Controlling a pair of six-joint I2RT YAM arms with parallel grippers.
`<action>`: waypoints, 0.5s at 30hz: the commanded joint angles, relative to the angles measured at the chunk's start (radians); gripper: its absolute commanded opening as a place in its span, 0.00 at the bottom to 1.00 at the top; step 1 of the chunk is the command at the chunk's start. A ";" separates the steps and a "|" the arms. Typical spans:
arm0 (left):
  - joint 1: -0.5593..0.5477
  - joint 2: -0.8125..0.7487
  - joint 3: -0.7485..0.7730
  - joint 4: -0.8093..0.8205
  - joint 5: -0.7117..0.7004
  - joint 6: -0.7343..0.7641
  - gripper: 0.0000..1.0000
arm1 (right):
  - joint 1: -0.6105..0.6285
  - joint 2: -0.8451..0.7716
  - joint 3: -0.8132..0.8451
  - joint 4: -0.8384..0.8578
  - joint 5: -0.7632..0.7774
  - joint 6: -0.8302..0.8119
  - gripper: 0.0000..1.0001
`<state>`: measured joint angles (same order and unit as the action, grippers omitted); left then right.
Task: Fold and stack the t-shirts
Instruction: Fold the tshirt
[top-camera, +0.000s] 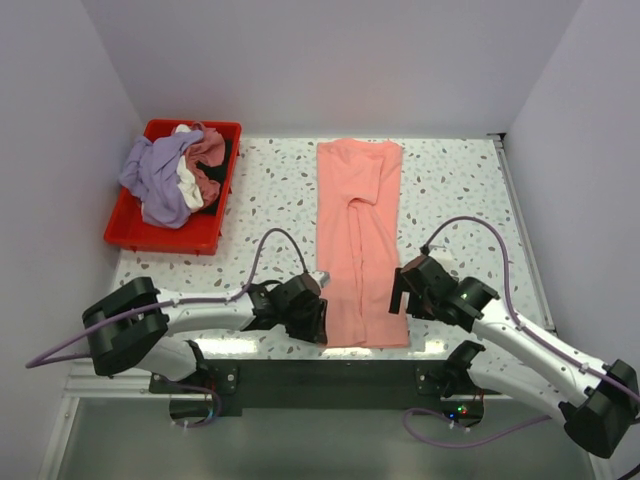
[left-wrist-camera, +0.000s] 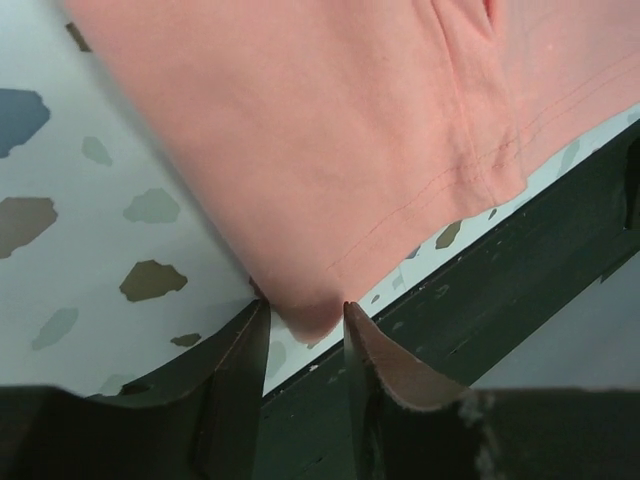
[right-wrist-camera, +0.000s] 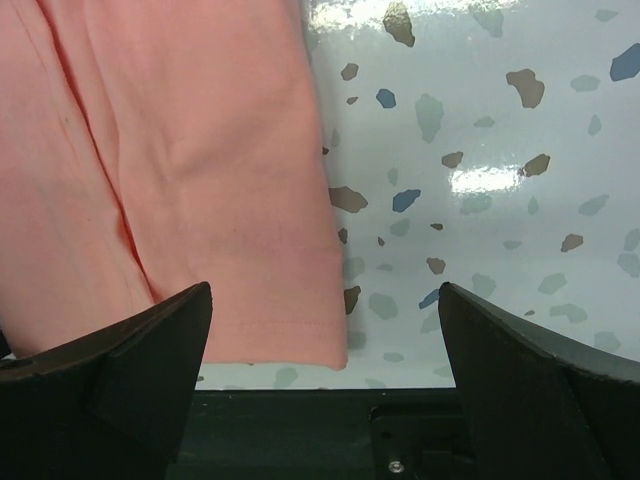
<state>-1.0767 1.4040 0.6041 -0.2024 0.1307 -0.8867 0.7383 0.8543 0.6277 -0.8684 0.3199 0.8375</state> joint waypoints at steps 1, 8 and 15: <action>-0.009 0.039 0.025 0.067 0.020 0.012 0.37 | -0.005 0.017 -0.020 0.032 -0.013 0.015 0.99; -0.011 0.047 0.043 0.031 0.015 0.018 0.00 | -0.004 0.012 -0.048 0.028 -0.105 0.005 0.99; -0.011 -0.003 0.022 -0.035 -0.022 0.003 0.00 | -0.005 0.020 -0.106 0.011 -0.264 0.023 0.87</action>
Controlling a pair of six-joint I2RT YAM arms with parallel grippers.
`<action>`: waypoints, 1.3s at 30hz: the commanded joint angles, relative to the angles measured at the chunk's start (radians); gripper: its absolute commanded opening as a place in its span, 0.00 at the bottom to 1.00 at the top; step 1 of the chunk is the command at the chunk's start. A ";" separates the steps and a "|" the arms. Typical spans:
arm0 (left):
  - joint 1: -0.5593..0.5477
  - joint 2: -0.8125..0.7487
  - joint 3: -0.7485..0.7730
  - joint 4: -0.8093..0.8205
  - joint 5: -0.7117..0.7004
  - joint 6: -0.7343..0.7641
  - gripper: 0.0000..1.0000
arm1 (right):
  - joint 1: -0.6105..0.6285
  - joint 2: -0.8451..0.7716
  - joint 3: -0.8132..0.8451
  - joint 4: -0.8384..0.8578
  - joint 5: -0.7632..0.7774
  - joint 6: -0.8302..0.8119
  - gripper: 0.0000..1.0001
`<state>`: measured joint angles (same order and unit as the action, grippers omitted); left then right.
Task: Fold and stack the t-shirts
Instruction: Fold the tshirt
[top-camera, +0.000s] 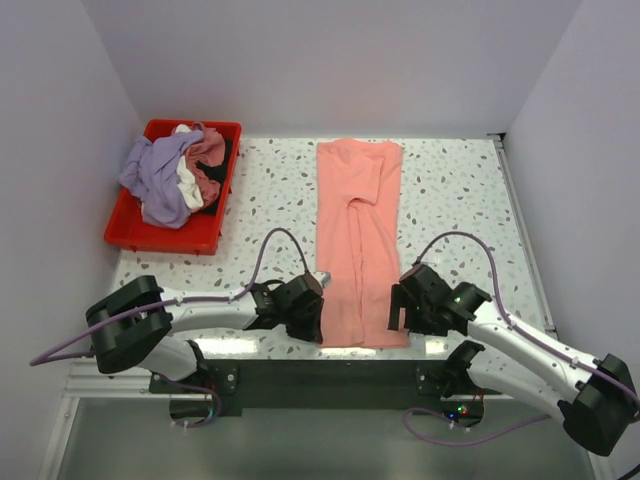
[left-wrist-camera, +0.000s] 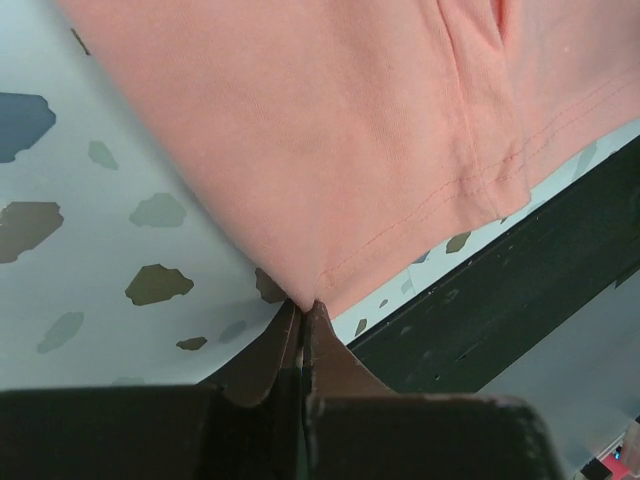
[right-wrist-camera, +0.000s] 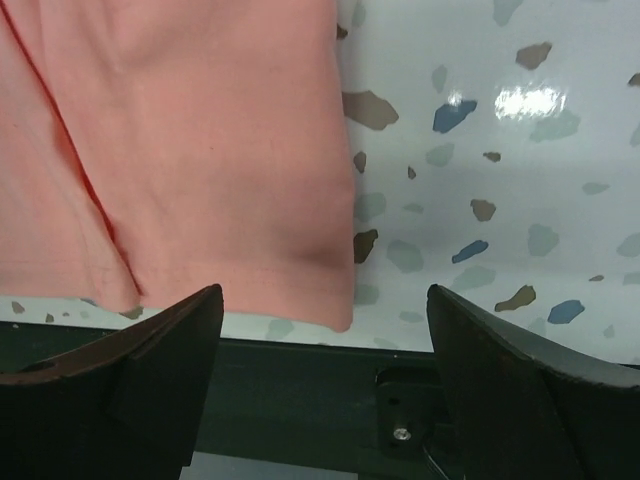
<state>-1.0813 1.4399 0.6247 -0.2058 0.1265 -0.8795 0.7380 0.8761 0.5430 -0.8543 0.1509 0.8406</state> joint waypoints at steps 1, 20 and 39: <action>-0.005 -0.045 -0.003 -0.029 -0.019 -0.007 0.00 | -0.003 -0.003 -0.040 0.000 -0.108 0.025 0.85; -0.005 -0.124 -0.094 -0.115 -0.041 -0.039 0.00 | -0.005 0.031 -0.152 -0.002 -0.269 -0.011 0.00; 0.032 -0.213 0.047 -0.130 -0.087 0.034 0.00 | -0.009 -0.017 0.101 0.003 -0.214 -0.083 0.00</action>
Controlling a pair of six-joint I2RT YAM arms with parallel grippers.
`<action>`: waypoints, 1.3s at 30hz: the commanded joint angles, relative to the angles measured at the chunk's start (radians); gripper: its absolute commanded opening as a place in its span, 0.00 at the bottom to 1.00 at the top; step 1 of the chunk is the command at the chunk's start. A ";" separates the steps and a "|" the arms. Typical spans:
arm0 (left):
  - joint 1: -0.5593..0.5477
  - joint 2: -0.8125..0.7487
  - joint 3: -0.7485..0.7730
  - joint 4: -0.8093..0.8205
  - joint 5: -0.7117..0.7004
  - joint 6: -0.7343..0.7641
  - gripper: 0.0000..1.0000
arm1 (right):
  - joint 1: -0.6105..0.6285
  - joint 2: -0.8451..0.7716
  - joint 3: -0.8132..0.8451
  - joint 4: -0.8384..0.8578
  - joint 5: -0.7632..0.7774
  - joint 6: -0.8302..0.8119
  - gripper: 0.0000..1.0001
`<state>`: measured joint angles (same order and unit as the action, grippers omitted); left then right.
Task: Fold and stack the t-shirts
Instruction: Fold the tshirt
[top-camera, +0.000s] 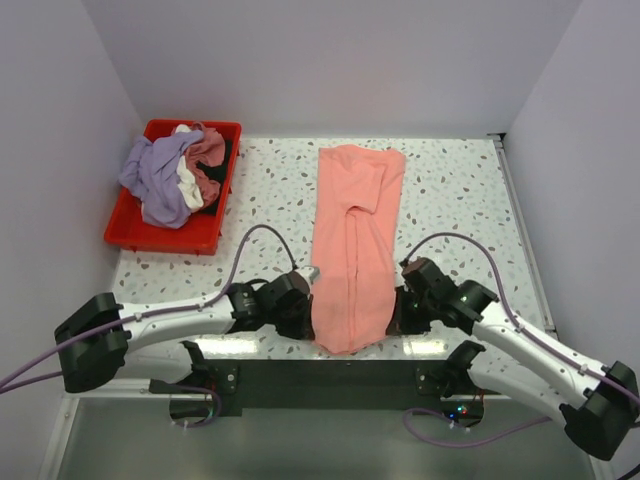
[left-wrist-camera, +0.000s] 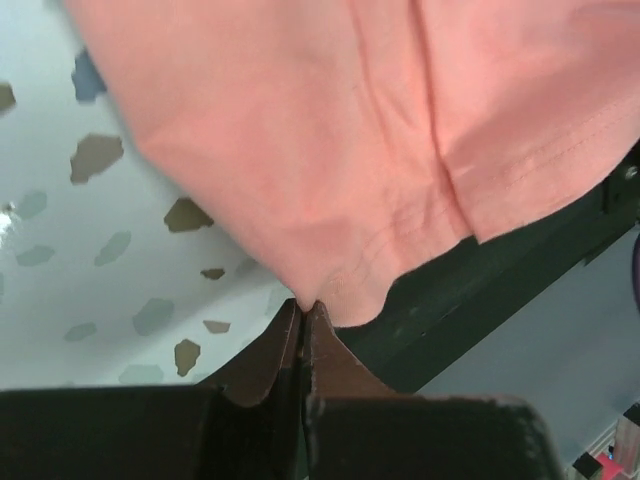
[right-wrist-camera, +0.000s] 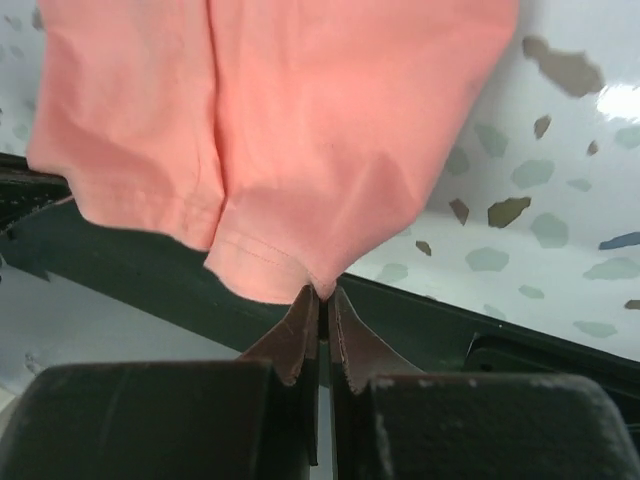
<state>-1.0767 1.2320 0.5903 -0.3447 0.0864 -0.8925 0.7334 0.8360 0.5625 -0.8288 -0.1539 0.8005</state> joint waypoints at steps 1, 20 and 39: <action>0.046 0.006 0.095 0.012 -0.047 0.078 0.00 | -0.009 0.032 0.118 -0.021 0.134 -0.053 0.00; 0.409 0.356 0.525 0.170 -0.059 0.271 0.00 | -0.225 0.431 0.461 0.276 0.387 -0.196 0.00; 0.552 0.667 0.799 0.179 0.045 0.345 0.00 | -0.393 0.739 0.639 0.418 0.284 -0.270 0.00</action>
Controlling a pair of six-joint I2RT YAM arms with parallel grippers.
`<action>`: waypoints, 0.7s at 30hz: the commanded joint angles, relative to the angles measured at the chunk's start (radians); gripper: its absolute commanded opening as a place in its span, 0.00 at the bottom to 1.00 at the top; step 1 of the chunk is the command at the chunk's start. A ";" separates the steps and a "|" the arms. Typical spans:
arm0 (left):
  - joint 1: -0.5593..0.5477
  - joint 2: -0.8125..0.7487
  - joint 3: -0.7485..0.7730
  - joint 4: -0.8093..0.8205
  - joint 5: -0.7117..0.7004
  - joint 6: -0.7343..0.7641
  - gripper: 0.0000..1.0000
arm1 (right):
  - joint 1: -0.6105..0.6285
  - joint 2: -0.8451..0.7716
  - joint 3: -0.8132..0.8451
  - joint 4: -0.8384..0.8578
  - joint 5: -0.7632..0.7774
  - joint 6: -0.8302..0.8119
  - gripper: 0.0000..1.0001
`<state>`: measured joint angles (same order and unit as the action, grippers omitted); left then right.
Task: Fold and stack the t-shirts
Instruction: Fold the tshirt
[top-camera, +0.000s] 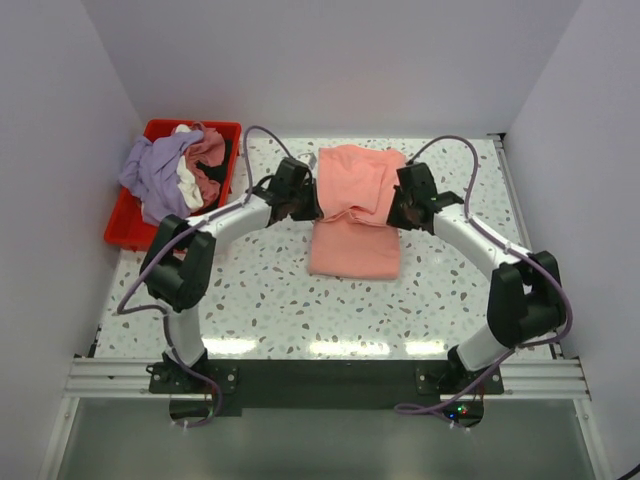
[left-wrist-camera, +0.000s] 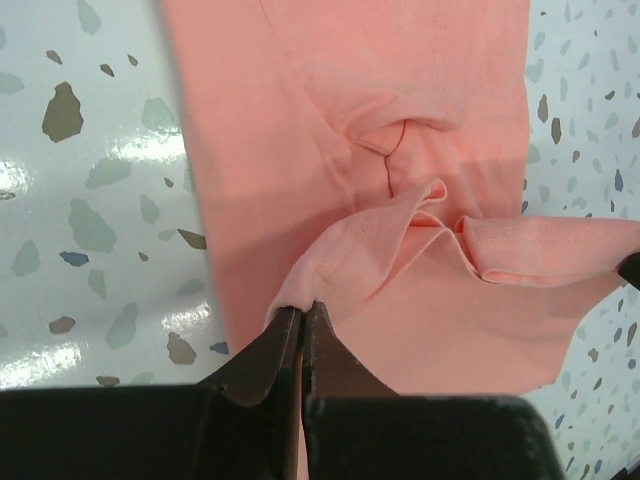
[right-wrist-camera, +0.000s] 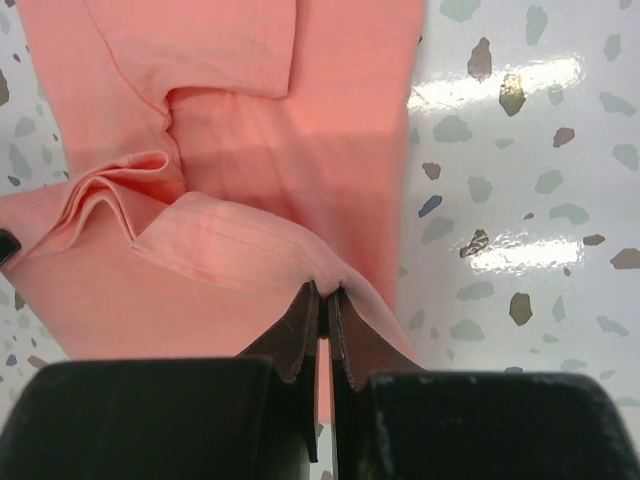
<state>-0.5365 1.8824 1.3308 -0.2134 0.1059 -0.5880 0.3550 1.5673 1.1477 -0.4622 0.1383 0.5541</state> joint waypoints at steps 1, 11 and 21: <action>0.013 0.024 0.073 0.049 0.031 0.050 0.00 | -0.024 0.022 0.056 0.050 -0.011 -0.026 0.00; 0.038 0.132 0.156 0.025 0.058 0.065 0.06 | -0.076 0.134 0.096 0.069 -0.060 -0.031 0.04; 0.047 0.068 0.128 0.035 0.051 0.077 1.00 | -0.105 0.094 0.129 0.011 -0.131 -0.068 0.99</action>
<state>-0.4965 2.0407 1.4708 -0.2256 0.1524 -0.5285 0.2512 1.7317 1.2518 -0.4419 0.0422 0.5091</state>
